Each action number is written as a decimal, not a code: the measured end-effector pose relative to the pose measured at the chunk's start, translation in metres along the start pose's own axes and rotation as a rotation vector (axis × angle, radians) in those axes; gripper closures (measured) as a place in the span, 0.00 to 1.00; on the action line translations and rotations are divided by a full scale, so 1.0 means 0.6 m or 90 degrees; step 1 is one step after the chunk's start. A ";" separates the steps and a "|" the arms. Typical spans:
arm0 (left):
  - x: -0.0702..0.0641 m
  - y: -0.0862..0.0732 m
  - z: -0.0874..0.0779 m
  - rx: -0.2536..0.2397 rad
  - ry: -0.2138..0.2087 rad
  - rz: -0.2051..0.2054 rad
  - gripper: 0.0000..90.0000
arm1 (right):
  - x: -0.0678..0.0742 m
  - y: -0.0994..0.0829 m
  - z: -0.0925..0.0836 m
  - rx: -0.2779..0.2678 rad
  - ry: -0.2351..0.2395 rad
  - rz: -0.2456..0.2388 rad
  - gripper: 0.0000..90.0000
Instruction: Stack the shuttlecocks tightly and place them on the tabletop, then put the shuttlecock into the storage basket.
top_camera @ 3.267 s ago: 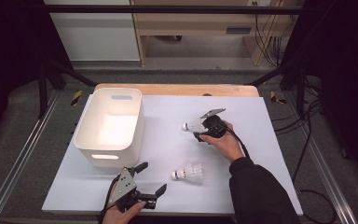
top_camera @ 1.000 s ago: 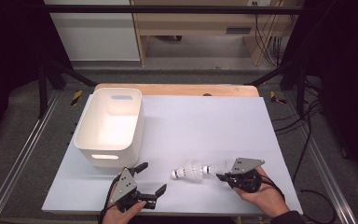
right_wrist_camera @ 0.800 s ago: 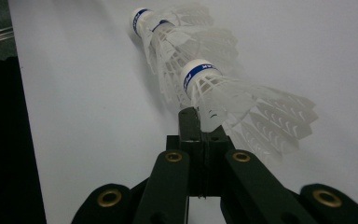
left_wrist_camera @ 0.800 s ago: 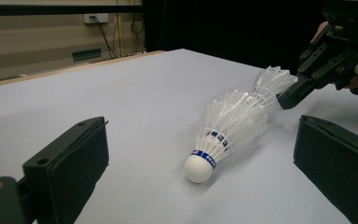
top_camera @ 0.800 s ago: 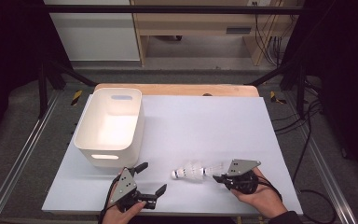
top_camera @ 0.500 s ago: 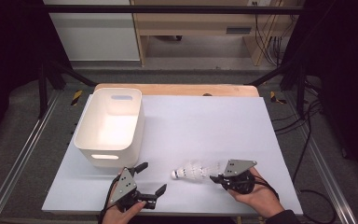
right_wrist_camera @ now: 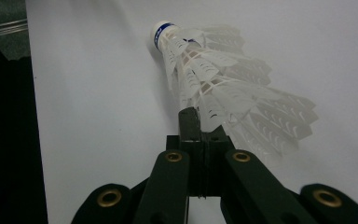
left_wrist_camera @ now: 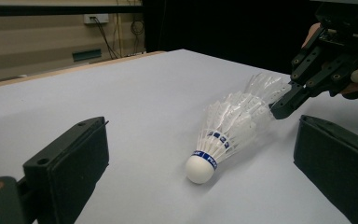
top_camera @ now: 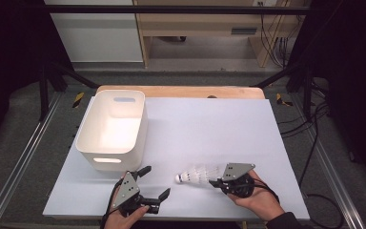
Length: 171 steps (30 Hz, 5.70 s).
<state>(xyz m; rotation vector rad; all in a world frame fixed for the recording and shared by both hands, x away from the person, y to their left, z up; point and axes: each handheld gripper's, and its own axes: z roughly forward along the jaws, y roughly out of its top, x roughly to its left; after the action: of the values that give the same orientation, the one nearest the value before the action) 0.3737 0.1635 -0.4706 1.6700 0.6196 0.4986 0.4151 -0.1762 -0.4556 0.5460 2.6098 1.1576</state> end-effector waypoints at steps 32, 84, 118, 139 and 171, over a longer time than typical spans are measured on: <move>-0.003 0.000 0.002 0.003 -0.005 0.003 0.03 | 0.001 0.004 0.030 0.000 0.023 -0.001 0.88; 0.000 -0.002 0.002 0.010 0.001 0.001 0.03 | -0.003 -0.028 -0.002 0.046 -0.071 0.022 0.38; 0.006 -0.002 0.000 0.011 0.006 -0.008 0.04 | -0.064 -0.057 -0.054 -0.047 -0.315 0.271 0.17; -0.003 0.014 0.033 0.133 -0.079 0.017 0.03 | -0.065 -0.059 -0.051 -0.169 -0.384 0.299 0.07; 0.004 0.032 0.135 0.296 -0.198 0.123 0.04 | -0.064 -0.071 -0.060 -0.182 -0.375 0.309 0.07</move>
<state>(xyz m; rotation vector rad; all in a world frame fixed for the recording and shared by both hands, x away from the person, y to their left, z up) 0.4294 0.1013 -0.4663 2.2099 0.3593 0.2276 0.4268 -0.2425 -0.4614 1.2742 1.8240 1.2274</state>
